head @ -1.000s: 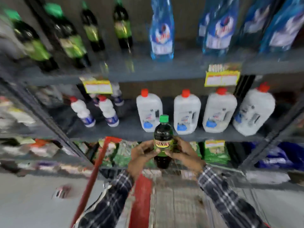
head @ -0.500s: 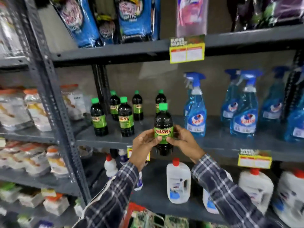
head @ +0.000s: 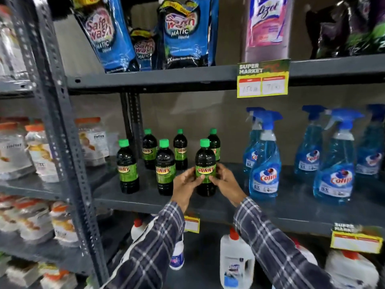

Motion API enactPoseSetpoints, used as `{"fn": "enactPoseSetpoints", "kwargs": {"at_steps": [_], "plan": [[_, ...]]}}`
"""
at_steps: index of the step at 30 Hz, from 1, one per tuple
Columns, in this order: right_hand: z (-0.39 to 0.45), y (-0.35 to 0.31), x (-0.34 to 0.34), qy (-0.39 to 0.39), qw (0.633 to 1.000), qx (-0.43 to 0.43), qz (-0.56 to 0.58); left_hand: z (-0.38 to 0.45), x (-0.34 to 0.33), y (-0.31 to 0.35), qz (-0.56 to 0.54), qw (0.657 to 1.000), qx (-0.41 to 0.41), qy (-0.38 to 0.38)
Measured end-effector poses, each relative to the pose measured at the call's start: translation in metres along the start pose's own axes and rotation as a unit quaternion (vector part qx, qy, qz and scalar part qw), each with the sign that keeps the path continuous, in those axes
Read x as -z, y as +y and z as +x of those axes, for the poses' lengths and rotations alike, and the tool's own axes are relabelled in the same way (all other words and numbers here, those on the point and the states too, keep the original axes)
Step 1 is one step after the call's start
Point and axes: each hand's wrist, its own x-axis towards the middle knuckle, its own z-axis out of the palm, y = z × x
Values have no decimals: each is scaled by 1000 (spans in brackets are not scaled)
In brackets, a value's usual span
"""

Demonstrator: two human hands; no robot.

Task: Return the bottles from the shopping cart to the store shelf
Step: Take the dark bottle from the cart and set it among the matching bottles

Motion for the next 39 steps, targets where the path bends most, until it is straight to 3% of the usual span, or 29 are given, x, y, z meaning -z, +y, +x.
{"fn": "enactPoseSetpoints", "kwargs": {"at_steps": [10,16,24,39], "plan": [[3,5,-6,8,999,15,-30,0,-1,1,40,999,-5,-26],[-4,17,1,-5,1000,-16,-25,3,7,0,97,988,59,-101],[-7,18,5,-21,988,6,-154,8,10,-3,229,967,65,-91],[-20,20,14,-21,988,3,-152,1,10,-5,269,956,40,-113]]}}
